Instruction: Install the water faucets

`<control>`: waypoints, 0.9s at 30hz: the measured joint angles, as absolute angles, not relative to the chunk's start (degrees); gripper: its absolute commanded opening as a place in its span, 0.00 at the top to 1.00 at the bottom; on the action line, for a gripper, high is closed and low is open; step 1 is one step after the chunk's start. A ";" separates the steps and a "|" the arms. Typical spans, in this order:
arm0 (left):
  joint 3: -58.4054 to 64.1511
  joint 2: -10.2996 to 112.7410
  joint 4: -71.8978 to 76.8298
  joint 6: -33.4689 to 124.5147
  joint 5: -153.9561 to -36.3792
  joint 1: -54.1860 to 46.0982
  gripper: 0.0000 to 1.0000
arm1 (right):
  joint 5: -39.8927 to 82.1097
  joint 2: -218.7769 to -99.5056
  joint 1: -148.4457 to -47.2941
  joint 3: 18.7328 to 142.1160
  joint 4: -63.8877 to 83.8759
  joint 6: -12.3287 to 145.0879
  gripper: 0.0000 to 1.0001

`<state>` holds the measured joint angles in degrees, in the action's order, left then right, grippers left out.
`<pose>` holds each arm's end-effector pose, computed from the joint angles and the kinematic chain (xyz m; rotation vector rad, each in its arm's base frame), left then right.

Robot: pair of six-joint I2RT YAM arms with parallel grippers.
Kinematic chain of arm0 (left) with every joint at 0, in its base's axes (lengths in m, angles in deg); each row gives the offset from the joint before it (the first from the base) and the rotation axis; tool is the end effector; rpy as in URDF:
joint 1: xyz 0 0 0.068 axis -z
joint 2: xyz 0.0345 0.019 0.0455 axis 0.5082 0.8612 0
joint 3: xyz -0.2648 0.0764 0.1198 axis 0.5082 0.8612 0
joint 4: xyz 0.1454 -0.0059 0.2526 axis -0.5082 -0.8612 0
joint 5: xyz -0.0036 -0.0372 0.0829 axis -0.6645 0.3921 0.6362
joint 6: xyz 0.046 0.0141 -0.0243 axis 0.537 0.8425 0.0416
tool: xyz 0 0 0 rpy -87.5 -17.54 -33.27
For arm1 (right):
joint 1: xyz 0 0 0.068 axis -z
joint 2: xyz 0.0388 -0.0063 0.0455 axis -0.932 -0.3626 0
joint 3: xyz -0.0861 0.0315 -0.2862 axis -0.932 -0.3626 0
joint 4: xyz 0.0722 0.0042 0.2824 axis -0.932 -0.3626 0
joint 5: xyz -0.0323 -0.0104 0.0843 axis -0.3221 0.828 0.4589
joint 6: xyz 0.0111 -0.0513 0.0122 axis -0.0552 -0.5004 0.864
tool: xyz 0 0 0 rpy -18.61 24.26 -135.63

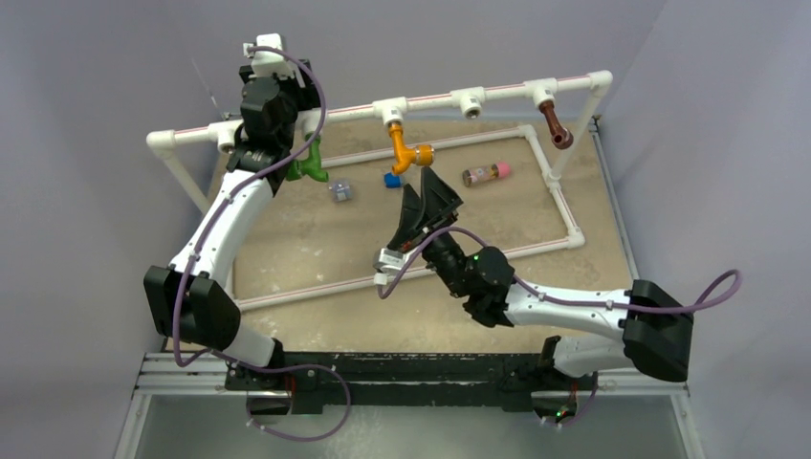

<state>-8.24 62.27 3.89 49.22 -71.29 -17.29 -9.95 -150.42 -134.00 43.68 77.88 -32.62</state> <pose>0.3818 -0.0800 0.4508 -0.1411 1.5591 -0.0771 0.1317 0.2520 0.3490 -0.8890 0.5663 -0.6267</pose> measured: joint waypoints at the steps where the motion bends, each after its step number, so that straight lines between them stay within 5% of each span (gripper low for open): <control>1: -8.24 62.27 3.89 49.22 -71.29 -17.29 0.28 | -9.95 -150.99 -134.00 44.34 78.23 -33.73 0.12; 27: -8.24 62.29 3.91 49.38 -71.29 -17.29 0.28 | -9.32 -158.99 -128.07 61.13 59.56 -25.88 0.33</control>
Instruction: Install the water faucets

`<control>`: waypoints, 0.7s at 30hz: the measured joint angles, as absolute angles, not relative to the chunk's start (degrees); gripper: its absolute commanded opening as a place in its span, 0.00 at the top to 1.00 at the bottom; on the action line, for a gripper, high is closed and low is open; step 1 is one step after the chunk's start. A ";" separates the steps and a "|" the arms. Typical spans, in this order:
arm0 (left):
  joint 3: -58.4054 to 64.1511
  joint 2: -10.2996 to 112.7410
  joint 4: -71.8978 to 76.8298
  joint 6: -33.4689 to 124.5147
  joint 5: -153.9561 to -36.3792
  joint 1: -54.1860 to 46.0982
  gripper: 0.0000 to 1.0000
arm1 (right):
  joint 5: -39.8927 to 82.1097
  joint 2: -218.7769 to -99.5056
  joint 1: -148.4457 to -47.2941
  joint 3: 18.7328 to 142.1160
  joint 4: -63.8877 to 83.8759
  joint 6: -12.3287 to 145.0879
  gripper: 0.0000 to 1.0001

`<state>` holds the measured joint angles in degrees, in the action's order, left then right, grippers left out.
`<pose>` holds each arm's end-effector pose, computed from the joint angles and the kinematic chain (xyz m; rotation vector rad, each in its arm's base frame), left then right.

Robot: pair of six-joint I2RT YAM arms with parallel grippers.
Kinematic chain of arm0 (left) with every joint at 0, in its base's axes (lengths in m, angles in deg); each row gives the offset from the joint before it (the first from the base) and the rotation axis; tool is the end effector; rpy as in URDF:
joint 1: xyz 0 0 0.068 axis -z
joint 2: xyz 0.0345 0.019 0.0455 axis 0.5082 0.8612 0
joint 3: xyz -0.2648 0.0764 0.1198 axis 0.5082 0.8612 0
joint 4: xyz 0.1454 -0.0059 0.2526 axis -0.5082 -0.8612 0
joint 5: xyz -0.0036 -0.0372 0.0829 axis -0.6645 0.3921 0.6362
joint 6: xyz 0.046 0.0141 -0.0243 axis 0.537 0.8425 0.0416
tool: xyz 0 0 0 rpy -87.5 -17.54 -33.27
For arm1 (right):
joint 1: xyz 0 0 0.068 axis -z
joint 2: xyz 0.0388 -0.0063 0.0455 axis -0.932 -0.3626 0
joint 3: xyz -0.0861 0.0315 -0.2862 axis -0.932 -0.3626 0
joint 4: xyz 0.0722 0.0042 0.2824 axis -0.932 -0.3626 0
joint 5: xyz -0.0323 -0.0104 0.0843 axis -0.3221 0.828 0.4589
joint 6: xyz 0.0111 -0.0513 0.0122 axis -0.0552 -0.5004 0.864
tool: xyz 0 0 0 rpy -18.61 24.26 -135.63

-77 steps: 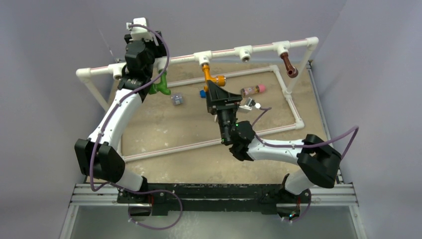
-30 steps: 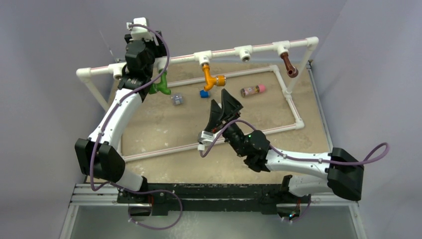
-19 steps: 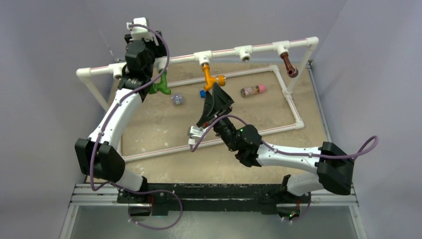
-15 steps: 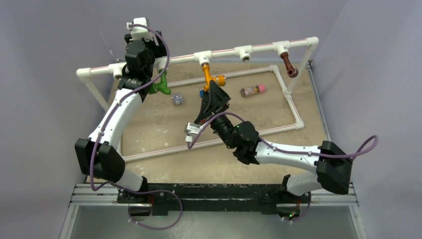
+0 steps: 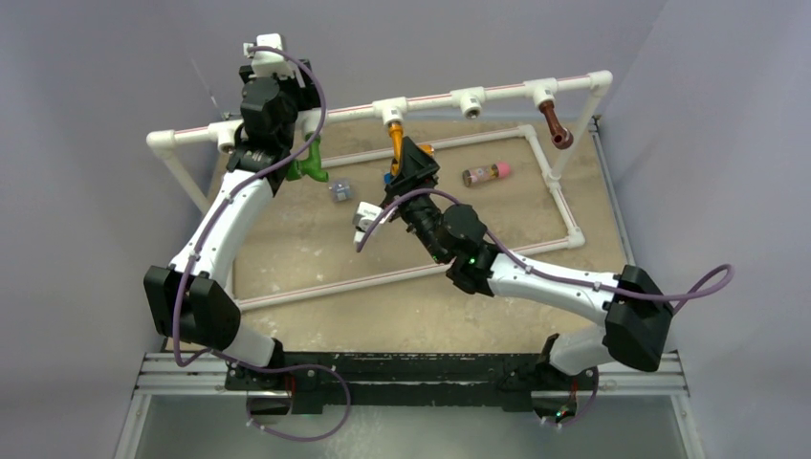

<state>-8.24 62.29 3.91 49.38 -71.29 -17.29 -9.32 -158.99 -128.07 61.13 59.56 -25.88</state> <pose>0.3819 -0.0800 0.4507 -0.1389 1.5593 -0.0749 0.1893 0.2922 0.3858 -0.9861 0.6897 -0.6280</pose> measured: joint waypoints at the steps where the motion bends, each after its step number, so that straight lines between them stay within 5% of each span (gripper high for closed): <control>1: -8.24 62.29 3.91 49.35 -71.29 -17.29 0.28 | -9.32 -159.12 -127.86 61.13 59.25 -25.45 0.34; 9: -8.24 62.29 3.91 49.35 -71.29 -17.29 0.28 | -9.47 -159.44 -126.81 61.13 57.79 -22.61 0.62; 16: -8.31 62.34 3.87 49.40 -71.31 -17.29 0.28 | -9.60 -159.64 -126.54 61.15 59.60 -19.92 0.97; 21: -8.48 62.58 4.11 49.40 -71.27 -17.35 0.28 | -11.35 -161.39 -126.70 61.13 64.48 -14.19 1.00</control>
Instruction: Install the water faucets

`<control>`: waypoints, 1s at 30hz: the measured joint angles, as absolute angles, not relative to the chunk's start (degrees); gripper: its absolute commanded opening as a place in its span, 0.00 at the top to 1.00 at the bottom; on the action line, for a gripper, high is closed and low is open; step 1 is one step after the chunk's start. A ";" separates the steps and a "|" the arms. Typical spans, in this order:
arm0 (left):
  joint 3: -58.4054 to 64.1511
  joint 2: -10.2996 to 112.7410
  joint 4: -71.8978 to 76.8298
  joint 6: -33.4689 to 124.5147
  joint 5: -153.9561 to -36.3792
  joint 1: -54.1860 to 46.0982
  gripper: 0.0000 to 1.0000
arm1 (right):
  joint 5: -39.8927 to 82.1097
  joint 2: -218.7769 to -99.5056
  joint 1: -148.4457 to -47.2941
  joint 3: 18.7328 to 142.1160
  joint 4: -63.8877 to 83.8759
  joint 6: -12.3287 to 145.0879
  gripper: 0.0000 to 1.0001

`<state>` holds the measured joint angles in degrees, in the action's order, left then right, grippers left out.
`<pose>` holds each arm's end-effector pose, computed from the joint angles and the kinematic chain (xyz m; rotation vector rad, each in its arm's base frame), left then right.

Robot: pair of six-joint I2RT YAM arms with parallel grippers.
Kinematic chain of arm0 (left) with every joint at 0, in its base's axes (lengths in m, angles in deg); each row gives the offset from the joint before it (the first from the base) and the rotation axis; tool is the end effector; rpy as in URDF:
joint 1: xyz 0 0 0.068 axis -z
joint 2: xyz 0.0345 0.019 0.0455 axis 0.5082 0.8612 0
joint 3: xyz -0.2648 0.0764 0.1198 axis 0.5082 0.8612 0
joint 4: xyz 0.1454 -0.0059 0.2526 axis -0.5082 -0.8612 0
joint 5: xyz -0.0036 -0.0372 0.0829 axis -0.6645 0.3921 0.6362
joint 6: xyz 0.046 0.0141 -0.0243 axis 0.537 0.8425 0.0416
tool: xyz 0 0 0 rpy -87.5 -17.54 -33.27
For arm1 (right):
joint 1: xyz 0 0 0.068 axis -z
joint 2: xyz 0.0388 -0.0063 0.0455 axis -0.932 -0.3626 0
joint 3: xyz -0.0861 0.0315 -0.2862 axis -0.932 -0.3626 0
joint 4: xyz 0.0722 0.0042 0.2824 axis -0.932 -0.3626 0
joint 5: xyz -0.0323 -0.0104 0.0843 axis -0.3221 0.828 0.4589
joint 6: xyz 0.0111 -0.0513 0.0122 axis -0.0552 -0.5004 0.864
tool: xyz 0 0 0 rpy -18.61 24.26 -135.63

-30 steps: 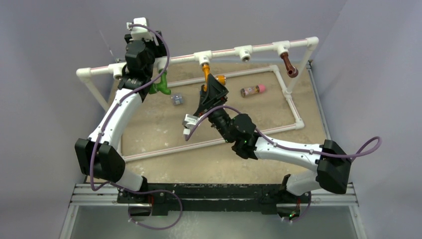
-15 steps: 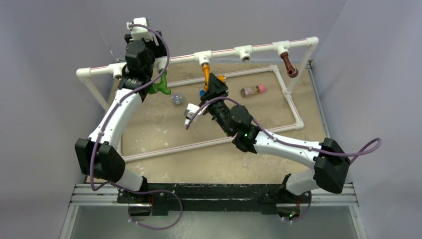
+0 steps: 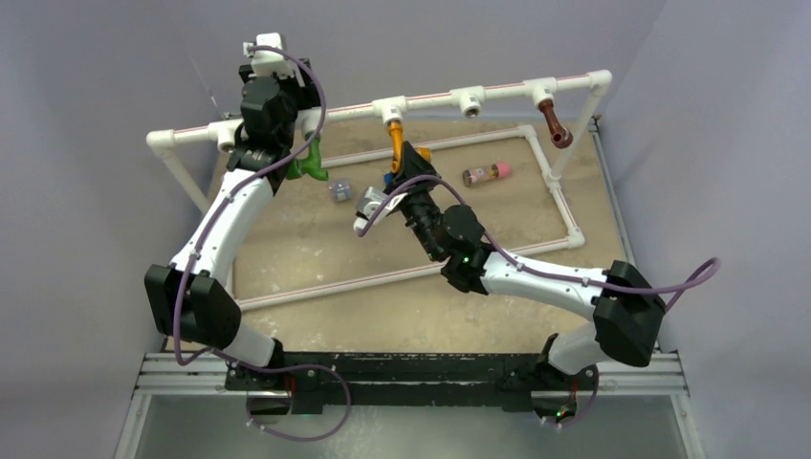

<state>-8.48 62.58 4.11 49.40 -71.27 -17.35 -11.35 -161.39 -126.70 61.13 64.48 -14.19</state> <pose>0.3834 -0.0800 0.4508 -0.1401 1.5566 -0.0742 0.2008 0.2928 0.3800 -0.8369 0.8041 -0.4826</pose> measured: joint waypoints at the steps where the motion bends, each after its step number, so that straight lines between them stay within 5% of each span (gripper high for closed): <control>1: -8.48 62.60 4.13 49.42 -71.27 -17.35 0.28 | -11.85 -161.83 -126.85 61.13 65.53 -12.53 1.00; 17: -8.64 62.64 3.74 49.38 -71.53 -17.40 0.28 | -23.26 -167.68 -127.99 59.66 88.15 38.62 1.00; 30: -8.68 62.58 3.41 49.35 -72.82 -17.40 0.28 | -31.13 -167.42 -127.94 58.98 89.77 80.89 1.00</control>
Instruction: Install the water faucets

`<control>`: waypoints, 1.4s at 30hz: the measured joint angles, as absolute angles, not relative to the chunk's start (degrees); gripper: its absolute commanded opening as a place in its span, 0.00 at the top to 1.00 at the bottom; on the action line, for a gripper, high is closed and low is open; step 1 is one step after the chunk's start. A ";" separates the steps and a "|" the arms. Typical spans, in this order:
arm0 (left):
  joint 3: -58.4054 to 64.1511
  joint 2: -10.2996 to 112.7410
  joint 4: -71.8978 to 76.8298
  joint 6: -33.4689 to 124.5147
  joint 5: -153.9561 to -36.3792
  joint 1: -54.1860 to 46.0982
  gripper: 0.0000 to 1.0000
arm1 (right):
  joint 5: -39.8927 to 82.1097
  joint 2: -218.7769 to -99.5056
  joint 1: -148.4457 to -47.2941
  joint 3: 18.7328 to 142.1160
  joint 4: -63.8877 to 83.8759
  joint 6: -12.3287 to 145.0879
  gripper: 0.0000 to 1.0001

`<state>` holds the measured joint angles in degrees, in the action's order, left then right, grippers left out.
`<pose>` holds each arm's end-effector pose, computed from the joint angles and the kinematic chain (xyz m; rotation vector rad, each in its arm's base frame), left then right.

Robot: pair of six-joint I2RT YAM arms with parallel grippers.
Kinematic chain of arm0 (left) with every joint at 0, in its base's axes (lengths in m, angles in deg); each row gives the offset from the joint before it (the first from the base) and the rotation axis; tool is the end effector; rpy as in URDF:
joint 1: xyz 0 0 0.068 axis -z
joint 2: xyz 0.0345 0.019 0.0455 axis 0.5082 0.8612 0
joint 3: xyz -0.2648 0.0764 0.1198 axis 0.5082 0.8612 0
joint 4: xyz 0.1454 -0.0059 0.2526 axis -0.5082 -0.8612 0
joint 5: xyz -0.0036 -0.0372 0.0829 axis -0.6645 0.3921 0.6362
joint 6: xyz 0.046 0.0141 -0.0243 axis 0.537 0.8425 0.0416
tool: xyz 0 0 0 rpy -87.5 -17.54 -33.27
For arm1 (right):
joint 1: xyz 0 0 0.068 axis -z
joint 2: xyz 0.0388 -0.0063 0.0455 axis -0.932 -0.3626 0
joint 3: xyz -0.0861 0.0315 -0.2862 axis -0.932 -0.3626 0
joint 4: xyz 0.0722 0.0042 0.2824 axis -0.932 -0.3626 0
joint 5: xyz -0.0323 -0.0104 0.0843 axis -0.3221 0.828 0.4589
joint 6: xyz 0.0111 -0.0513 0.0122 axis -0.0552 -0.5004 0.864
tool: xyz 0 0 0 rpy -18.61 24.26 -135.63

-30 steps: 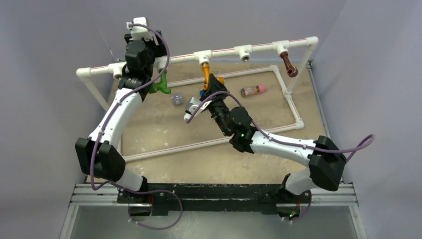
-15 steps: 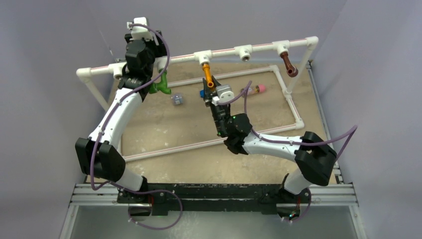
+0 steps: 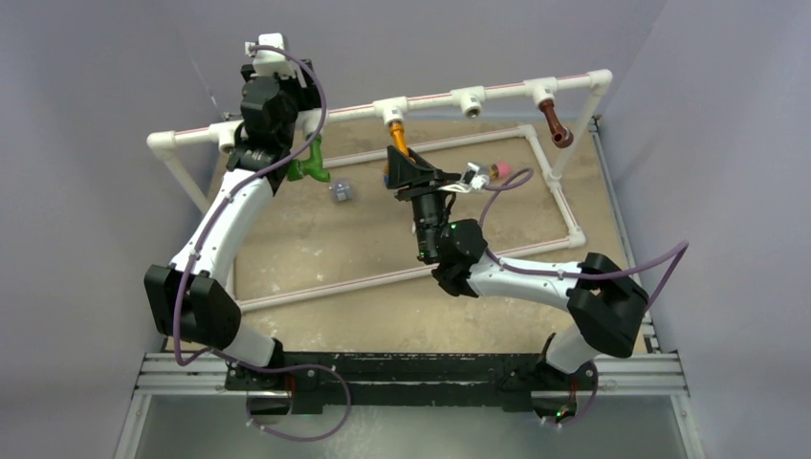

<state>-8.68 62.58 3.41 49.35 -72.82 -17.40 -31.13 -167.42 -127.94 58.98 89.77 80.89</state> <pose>0.3834 -0.0806 0.4508 -0.1192 1.5671 -0.0933 0.2002 0.2870 0.3646 0.4664 0.9964 0.9572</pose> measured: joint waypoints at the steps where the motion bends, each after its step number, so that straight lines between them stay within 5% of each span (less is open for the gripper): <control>1: -8.68 62.58 3.43 49.35 -72.82 -17.42 0.28 | -31.61 -167.34 -127.92 58.98 89.35 83.95 1.00; 15: -8.68 62.47 3.39 49.31 -73.04 -17.53 0.28 | -36.60 -166.37 -127.88 58.70 86.82 108.80 1.00; 22: -8.68 62.29 3.15 49.31 -73.28 -17.53 0.28 | -36.73 -164.67 -127.61 58.09 86.60 112.12 0.57; 29: -8.68 62.18 2.84 49.29 -73.45 -17.51 0.28 | -35.50 -161.50 -127.61 57.83 83.97 105.54 0.27; 42: -8.68 62.18 2.84 49.29 -73.48 -17.51 0.28 | -29.40 -156.38 -127.61 55.88 79.03 77.00 0.22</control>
<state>-8.68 62.18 2.84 49.29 -73.48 -17.51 -29.40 -156.38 -127.61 55.88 79.03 77.00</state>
